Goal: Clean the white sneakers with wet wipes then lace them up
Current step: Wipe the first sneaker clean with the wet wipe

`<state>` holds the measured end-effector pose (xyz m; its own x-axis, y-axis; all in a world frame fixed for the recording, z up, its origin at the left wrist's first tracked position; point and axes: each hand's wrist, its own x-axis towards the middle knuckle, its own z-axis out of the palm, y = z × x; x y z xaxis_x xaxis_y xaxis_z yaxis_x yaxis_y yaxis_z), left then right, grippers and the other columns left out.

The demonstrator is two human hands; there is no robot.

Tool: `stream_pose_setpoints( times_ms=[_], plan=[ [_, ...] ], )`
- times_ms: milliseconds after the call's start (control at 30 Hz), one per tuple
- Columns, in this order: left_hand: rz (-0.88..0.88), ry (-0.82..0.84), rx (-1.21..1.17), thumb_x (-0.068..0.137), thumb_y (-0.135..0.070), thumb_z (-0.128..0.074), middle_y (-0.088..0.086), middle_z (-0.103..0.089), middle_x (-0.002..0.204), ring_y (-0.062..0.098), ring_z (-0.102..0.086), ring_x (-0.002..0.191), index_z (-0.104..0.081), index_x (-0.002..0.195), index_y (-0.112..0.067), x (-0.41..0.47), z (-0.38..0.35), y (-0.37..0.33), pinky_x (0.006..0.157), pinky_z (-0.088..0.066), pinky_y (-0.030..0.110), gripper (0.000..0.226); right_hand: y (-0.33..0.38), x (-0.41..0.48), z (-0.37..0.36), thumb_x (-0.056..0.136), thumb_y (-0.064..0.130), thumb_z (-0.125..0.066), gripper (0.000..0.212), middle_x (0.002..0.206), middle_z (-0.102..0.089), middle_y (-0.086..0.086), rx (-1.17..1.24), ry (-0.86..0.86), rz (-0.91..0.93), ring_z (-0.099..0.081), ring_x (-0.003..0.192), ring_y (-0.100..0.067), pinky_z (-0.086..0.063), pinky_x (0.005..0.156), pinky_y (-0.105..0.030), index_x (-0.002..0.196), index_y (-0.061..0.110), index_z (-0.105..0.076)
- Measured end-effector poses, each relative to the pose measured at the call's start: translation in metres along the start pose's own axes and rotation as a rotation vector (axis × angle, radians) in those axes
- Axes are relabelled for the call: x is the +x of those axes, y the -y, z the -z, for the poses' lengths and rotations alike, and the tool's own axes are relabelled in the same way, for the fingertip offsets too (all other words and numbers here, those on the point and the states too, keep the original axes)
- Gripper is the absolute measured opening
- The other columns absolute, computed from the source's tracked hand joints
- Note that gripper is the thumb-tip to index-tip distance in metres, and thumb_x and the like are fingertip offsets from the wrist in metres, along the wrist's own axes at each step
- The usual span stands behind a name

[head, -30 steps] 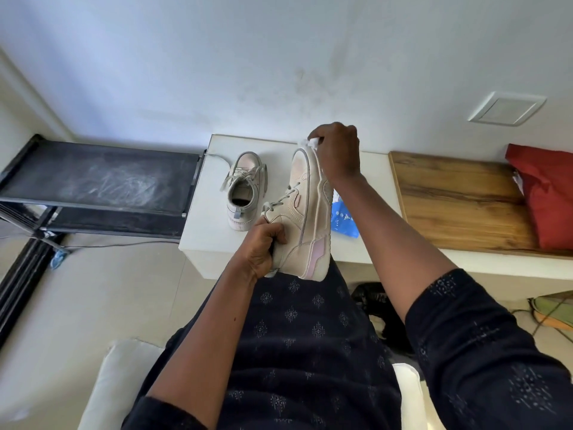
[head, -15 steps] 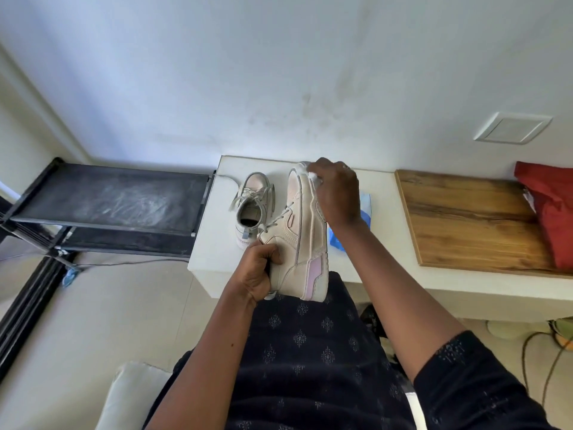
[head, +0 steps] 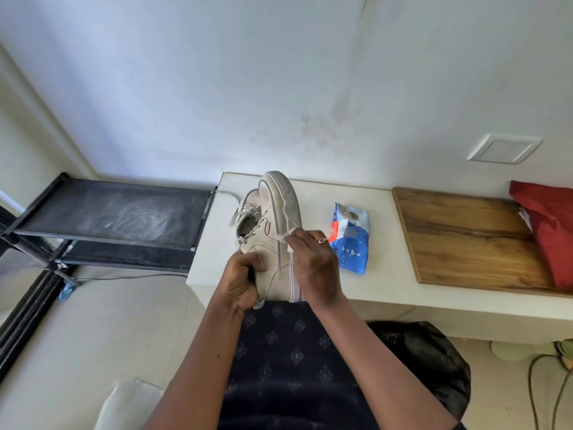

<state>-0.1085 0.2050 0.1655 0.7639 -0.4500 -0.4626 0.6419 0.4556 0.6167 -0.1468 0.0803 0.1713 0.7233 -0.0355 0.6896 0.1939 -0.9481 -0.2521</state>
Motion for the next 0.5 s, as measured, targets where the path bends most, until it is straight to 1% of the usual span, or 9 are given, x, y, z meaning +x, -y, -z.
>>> stream_pose_setpoints(
  times_ms=[100, 167, 233, 267, 367, 433, 500],
  plan=[
    [-0.034, 0.003, -0.007, 0.051, 0.007, -0.04, 0.02, -0.06, 0.083, 0.033, -0.062, 0.069, -0.059, 0.089, 0.008, -0.001, 0.003, -0.007, 0.063, -0.057, 0.043, 0.043, 0.006, -0.01, 0.004, 0.081, 0.002, -0.046, 0.024, 0.083, -0.067, -0.005, 0.03, 0.023, 0.016, -0.06, 0.073, -0.022, -0.051, 0.06, -0.028, 0.083, 0.004, -0.07],
    [-0.061, -0.007, 0.011, 0.048, 0.006, -0.042, 0.018, -0.055, 0.08, 0.034, -0.057, 0.069, -0.056, 0.084, 0.007, 0.001, 0.006, -0.01, 0.066, -0.054, 0.042, 0.039, 0.008, -0.017, 0.006, 0.081, 0.003, -0.047, 0.022, 0.081, -0.066, -0.004, 0.037, 0.064, 0.029, -0.059, 0.074, -0.021, -0.05, 0.06, -0.027, 0.082, 0.005, -0.069],
    [-0.088, -0.014, 0.031, 0.046, 0.007, -0.042, 0.016, -0.054, 0.077, 0.033, -0.054, 0.07, -0.056, 0.082, 0.006, 0.001, 0.008, -0.011, 0.072, -0.05, 0.043, 0.038, 0.009, -0.019, 0.008, 0.08, 0.003, -0.045, 0.025, 0.08, -0.066, -0.004, 0.048, 0.092, 0.029, -0.059, 0.074, -0.021, -0.05, 0.061, -0.027, 0.081, 0.005, -0.07],
    [-0.086, -0.011, 0.031, 0.046, 0.007, -0.042, 0.015, -0.053, 0.076, 0.033, -0.053, 0.07, -0.056, 0.08, 0.005, 0.0, 0.008, -0.01, 0.072, -0.049, 0.042, 0.037, 0.009, -0.019, 0.009, 0.08, 0.003, -0.043, 0.027, 0.08, -0.066, -0.004, 0.05, 0.096, 0.03, -0.06, 0.074, -0.021, -0.051, 0.061, -0.027, 0.081, 0.005, -0.069],
    [-0.033, -0.011, 0.021, 0.047, 0.005, -0.043, 0.013, -0.049, 0.074, 0.03, -0.052, 0.063, -0.051, 0.075, 0.003, -0.005, 0.004, -0.008, 0.065, -0.051, 0.038, 0.028, 0.006, -0.016, 0.013, 0.078, 0.0, -0.041, 0.028, 0.079, -0.065, -0.005, 0.052, 0.121, 0.056, -0.06, 0.073, -0.023, -0.052, 0.059, -0.028, 0.08, 0.004, -0.069],
    [-0.003, 0.003, 0.002, 0.052, 0.001, -0.045, 0.012, -0.049, 0.073, 0.028, -0.053, 0.062, -0.05, 0.075, 0.001, -0.008, -0.002, -0.007, 0.063, -0.051, 0.036, 0.024, 0.003, -0.017, 0.014, 0.08, -0.002, -0.047, 0.023, 0.08, -0.064, -0.005, 0.048, 0.139, 0.066, -0.059, 0.075, -0.023, -0.052, 0.062, -0.029, 0.083, 0.004, -0.069],
    [0.022, 0.036, -0.033, 0.06, -0.003, -0.041, 0.013, -0.053, 0.075, 0.028, -0.054, 0.066, -0.052, 0.081, 0.001, -0.01, -0.008, -0.006, 0.07, -0.049, 0.038, 0.024, 0.002, -0.017, 0.014, 0.078, -0.007, -0.055, 0.02, 0.084, -0.064, -0.005, 0.065, 0.148, 0.067, -0.059, 0.081, -0.023, -0.052, 0.07, -0.029, 0.089, 0.003, -0.069]
  ],
)
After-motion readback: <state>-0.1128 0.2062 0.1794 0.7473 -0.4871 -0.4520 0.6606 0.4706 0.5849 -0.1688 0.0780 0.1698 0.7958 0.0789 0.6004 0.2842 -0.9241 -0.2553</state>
